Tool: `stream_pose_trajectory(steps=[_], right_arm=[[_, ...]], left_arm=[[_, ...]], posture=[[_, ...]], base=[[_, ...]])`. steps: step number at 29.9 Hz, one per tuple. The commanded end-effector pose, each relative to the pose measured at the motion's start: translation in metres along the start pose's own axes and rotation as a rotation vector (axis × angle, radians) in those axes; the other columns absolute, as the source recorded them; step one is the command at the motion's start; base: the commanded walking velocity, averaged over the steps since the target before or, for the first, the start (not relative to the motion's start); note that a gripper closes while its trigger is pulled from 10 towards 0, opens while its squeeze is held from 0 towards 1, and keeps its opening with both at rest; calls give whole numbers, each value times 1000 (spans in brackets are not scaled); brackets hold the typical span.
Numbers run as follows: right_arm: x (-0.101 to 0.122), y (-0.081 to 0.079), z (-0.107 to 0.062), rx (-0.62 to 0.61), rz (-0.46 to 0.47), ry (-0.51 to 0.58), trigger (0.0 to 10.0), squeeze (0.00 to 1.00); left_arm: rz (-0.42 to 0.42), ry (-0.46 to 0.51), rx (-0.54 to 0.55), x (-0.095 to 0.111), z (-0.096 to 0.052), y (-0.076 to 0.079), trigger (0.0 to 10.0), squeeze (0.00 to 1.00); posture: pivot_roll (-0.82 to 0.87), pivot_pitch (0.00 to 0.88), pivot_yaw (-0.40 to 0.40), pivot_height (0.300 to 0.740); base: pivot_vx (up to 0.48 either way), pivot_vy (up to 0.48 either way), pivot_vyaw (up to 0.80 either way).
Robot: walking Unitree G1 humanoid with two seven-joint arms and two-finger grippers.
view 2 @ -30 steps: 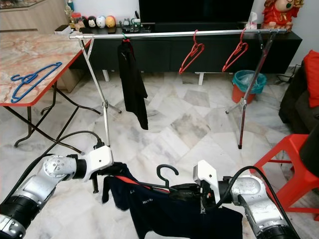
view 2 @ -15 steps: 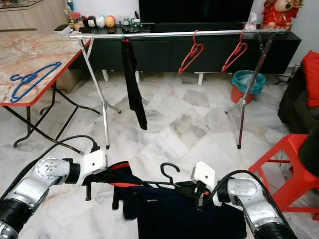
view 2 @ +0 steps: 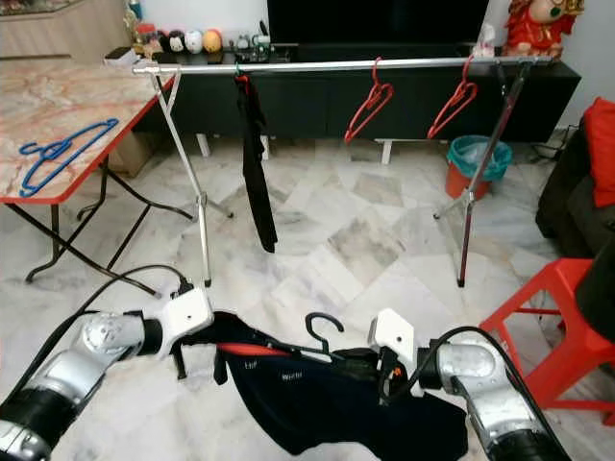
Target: Hang hanger
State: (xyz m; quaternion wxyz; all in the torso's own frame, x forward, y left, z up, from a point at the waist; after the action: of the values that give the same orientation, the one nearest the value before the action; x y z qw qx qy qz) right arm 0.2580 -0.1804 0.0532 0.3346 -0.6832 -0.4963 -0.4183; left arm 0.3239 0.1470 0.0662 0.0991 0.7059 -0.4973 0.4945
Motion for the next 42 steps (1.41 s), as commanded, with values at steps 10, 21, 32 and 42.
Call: stream_pose_trajectory(steps=[10, 21, 32, 42], right_arm=[[-10, 3, -8, -41, -18, -70, 0, 0], [-3, 16, -12, -145, -28, -22, 0, 0], [18, 16, -2, -149, 4, 156, 0, 0], [30, 49, 7, -524, 93, 337, 0, 0]], left_arm=[[-65, -17, 246, -9, -15, -39, 10000, 0], [-60, -211, -54, -55, -15, 12, 10000, 0], [-159, -172, -135, -55, 1, 39, 10000, 0], [-179, -70, -237, -34, 14, 56, 10000, 0]], posture=[[13, 0, 34, 740], [12, 0, 29, 740], [13, 0, 28, 740], [11, 0, 27, 740]], base=[[0, 0, 0], [0, 0, 0], [0, 0, 0], [0, 0, 0]])
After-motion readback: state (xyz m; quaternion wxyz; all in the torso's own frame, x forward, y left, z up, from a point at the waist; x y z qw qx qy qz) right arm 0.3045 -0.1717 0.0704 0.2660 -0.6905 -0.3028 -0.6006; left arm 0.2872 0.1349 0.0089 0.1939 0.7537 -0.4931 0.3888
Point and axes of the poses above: a point about 5 cm out from each wrist's last joint towards the gripper, its own z axis pointing out of the wrist towards the gripper, its own x axis along the axis of the wrist's last joint, y = z × x, the point moved 2 cm from there along z, pointing out of the wrist towards the gripper, and after that the axes turned 2 degrees about -z, right-handed, at the moved point
